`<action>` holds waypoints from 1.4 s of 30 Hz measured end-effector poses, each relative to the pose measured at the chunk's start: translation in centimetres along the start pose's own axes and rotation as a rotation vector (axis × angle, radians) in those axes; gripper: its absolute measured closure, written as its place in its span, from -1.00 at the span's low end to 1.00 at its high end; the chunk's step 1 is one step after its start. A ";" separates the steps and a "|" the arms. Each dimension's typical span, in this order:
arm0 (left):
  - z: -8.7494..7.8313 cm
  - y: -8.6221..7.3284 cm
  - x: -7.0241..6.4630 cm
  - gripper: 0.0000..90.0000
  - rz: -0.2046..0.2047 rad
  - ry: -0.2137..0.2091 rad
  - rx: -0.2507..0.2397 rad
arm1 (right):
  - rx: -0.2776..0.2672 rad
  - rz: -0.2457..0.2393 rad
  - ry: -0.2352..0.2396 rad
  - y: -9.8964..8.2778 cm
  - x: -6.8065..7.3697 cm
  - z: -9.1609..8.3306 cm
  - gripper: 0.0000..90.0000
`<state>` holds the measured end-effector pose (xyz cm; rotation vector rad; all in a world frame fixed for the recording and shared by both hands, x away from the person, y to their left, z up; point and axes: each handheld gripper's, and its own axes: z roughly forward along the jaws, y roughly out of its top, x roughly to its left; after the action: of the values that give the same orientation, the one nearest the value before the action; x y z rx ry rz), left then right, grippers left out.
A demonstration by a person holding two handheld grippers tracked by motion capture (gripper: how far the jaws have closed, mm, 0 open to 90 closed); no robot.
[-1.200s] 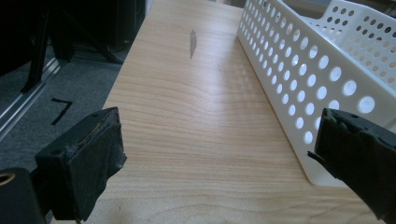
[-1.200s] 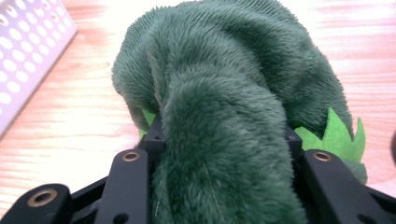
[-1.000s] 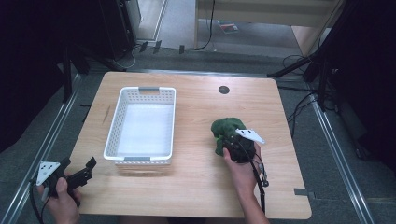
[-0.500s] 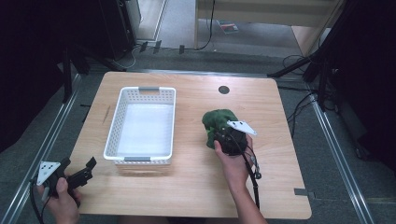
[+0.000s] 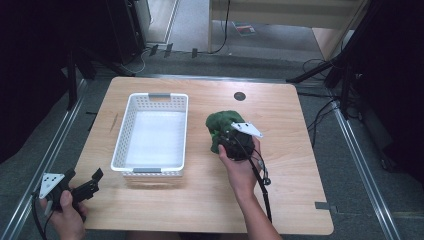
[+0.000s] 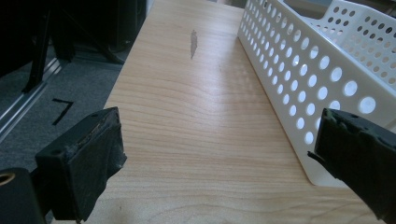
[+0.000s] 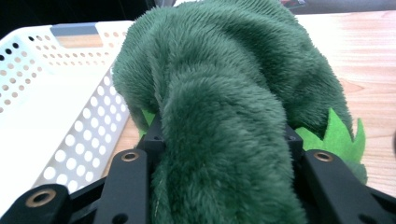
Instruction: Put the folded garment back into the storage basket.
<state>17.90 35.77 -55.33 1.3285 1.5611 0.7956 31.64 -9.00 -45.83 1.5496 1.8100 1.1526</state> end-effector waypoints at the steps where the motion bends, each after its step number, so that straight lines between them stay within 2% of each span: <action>1: 0.0 0.0 0.0 -0.96 0.004 0.000 0.003 | -0.001 0.000 0.001 0.1 0.2 0.1 0.21; 17: 0.0 0.0 0.0 -0.96 0.003 0.010 0.004 | -0.014 -0.013 0.011 1.3 3.1 1.0 0.19; 42: 0.0 0.0 -0.1 -0.96 0.009 0.013 0.002 | -0.028 -0.051 0.067 3.2 9.5 2.3 0.19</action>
<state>17.92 35.67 -55.30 1.3353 1.5675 0.8092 33.00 0.75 -42.89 1.4564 1.8573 1.2145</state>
